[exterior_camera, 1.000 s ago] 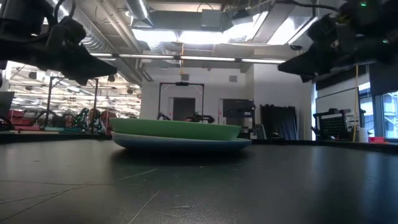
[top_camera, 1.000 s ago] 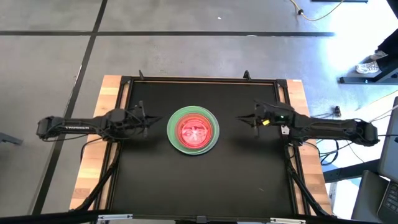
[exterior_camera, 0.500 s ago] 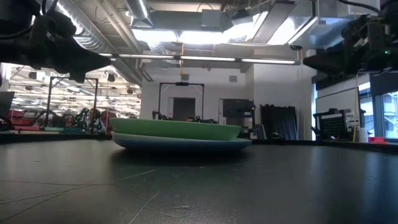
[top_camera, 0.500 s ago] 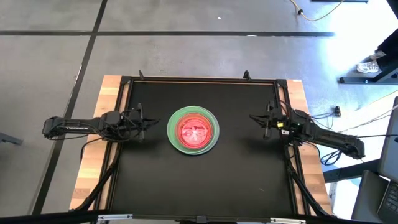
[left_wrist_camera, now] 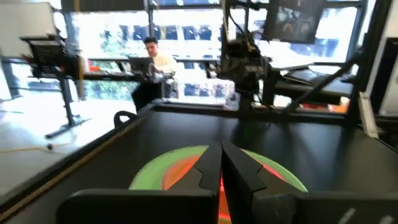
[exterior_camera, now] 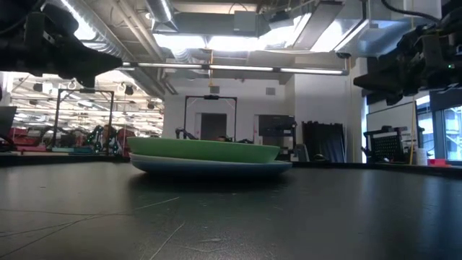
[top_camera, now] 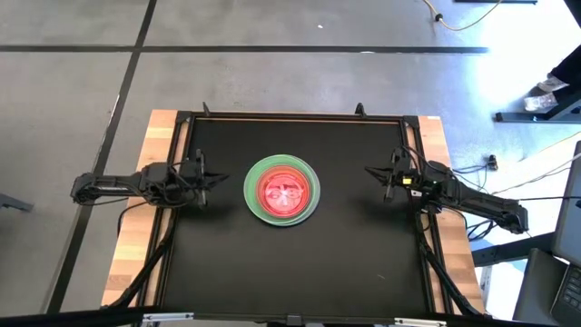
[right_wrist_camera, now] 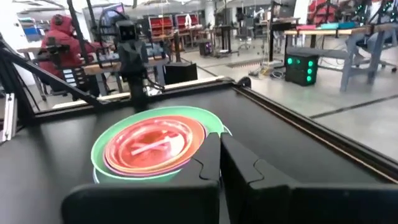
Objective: Stack plastic plates
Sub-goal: Return to Home Position
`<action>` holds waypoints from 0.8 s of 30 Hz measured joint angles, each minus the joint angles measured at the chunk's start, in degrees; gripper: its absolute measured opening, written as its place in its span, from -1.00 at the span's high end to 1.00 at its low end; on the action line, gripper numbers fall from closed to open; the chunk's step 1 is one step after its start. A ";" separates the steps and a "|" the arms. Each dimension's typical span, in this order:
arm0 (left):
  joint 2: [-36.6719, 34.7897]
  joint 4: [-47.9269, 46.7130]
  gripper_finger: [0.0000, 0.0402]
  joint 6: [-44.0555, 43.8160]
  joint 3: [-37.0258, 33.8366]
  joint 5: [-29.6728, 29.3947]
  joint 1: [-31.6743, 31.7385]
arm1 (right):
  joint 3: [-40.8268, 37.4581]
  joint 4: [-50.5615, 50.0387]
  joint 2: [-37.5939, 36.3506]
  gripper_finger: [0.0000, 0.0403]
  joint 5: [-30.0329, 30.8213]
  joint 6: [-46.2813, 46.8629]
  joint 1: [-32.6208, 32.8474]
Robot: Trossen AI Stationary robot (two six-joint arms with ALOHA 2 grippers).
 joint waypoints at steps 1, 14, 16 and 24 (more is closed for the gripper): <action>-0.01 0.41 0.97 0.28 0.00 -0.74 0.00 | 0.00 -0.06 0.06 0.99 0.14 0.17 0.00; 0.53 0.26 0.97 0.73 0.00 -2.42 0.04 | -0.01 -0.08 -0.08 0.99 0.13 0.43 0.00; 0.49 0.27 0.97 0.11 0.00 -2.25 0.02 | -0.01 -0.06 -0.10 0.99 0.13 0.43 0.00; 0.64 0.26 0.97 0.03 0.00 -2.24 0.02 | -0.01 -0.08 -0.10 0.99 0.13 0.42 0.00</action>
